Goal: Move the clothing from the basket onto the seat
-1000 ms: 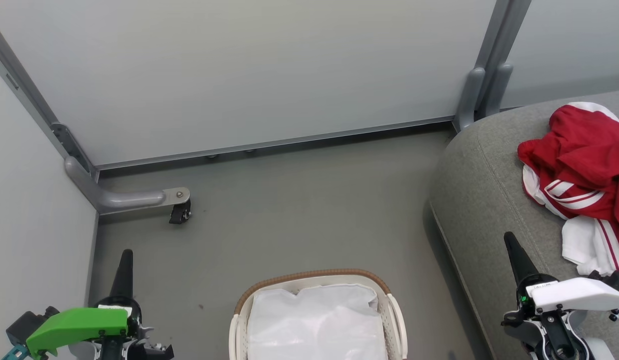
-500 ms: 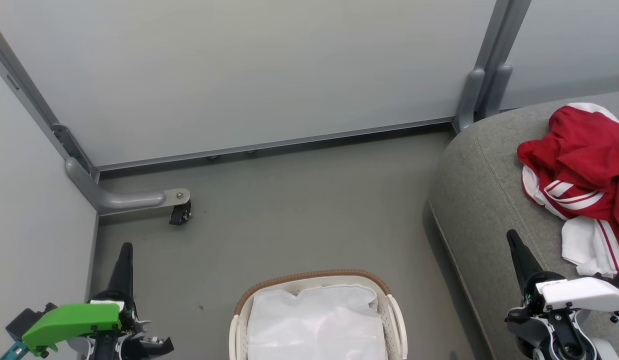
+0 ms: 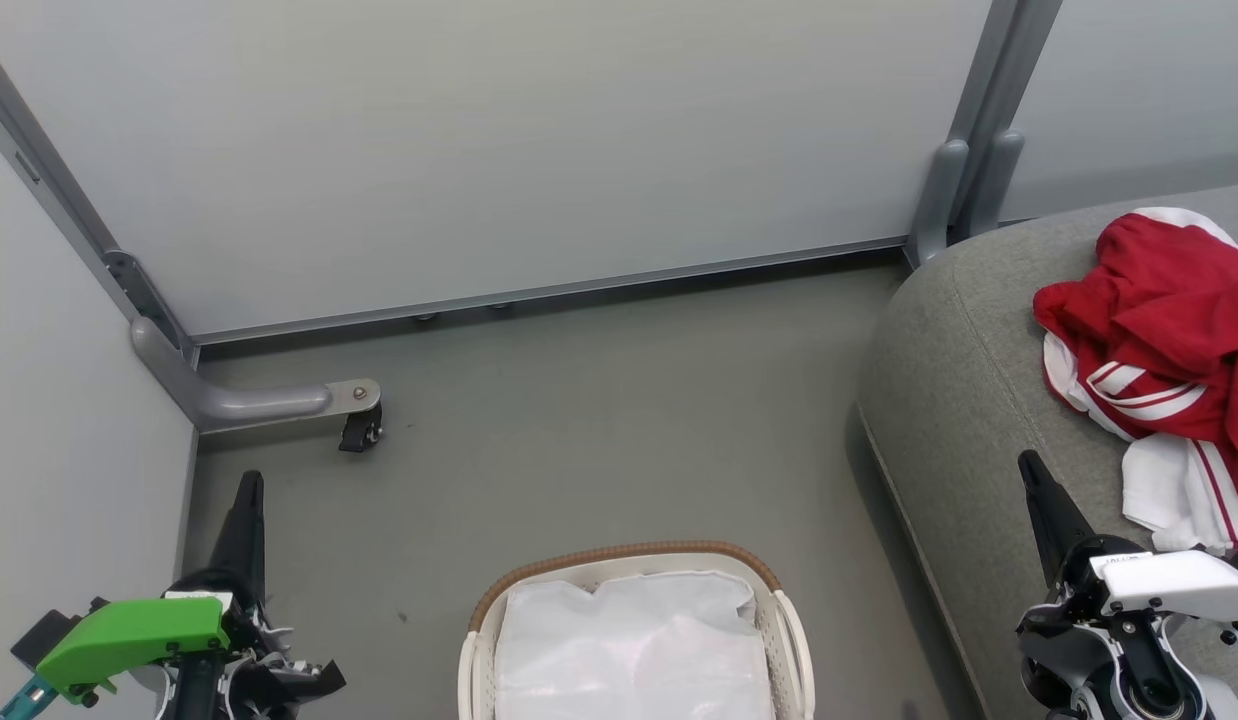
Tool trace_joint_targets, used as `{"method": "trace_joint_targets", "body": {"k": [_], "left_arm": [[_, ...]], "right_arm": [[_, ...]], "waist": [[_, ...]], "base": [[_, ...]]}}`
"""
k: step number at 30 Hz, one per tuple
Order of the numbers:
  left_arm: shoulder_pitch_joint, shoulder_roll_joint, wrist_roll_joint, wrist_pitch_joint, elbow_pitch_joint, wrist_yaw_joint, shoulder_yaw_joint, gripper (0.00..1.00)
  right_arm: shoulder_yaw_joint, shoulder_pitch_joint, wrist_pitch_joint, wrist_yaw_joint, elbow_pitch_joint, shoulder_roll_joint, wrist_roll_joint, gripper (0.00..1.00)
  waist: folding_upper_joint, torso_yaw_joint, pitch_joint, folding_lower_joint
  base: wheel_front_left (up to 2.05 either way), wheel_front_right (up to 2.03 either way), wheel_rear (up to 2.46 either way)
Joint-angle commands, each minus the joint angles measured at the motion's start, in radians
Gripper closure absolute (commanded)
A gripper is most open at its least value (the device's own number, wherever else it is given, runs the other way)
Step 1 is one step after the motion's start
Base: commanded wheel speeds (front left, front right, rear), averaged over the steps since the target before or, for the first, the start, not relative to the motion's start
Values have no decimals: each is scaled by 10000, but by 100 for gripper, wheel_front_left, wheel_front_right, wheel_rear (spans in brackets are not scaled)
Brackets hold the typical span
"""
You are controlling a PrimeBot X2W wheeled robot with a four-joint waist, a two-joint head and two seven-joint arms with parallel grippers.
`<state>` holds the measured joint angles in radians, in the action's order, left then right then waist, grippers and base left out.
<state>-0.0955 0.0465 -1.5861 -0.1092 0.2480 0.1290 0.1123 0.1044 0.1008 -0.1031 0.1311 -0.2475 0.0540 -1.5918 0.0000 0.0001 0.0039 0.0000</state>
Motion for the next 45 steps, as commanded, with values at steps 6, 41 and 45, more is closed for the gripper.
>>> {"method": "trace_joint_targets", "body": {"k": [6, 41, 45], "left_arm": [[-188, 71, -275, -92, -39, 32, 43, 100], [-187, 68, -273, -93, -39, 32, 43, 100], [-187, 68, -273, -93, -44, 32, 43, 100]], "right_arm": [[66, 114, -99, -5, 52, 14, -270, 100], [94, 113, -125, -5, 47, -7, -231, 100], [97, 113, -128, -5, 46, -8, -228, 100]], "waist": [[0, -1, -8, 0], [0, -1, -8, 0], [0, -1, -8, 0]], "base": [[0, 0, 0], [0, 0, 0], [0, 0, 0]]}}
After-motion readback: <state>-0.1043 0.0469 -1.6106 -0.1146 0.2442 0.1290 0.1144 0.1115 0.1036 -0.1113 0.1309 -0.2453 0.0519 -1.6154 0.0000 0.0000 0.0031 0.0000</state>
